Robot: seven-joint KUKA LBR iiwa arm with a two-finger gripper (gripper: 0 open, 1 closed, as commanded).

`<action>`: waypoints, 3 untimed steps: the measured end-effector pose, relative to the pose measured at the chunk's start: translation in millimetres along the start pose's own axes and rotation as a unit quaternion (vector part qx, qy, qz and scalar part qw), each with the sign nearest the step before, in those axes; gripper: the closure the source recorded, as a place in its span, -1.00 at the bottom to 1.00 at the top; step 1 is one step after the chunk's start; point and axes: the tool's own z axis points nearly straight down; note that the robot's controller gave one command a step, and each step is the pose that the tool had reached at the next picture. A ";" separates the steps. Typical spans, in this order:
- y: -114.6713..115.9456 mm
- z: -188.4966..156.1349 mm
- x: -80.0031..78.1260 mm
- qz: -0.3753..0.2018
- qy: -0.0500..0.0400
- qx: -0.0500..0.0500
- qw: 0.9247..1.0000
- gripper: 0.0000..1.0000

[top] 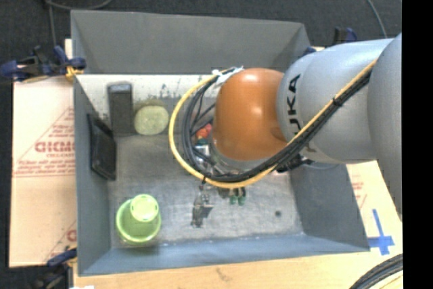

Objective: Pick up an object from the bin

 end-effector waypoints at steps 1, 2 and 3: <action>0.0 0.0 0.0 0.000 0.000 0.000 1.000 -1.00; 40.9 24.9 2.7 -0.027 -0.002 0.001 1.000 -1.00; 70.3 73.2 16.0 -0.019 -0.001 -0.001 1.000 -1.00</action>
Offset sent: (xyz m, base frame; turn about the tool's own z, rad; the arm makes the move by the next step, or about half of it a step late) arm -0.0114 0.1089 -0.0645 -0.1325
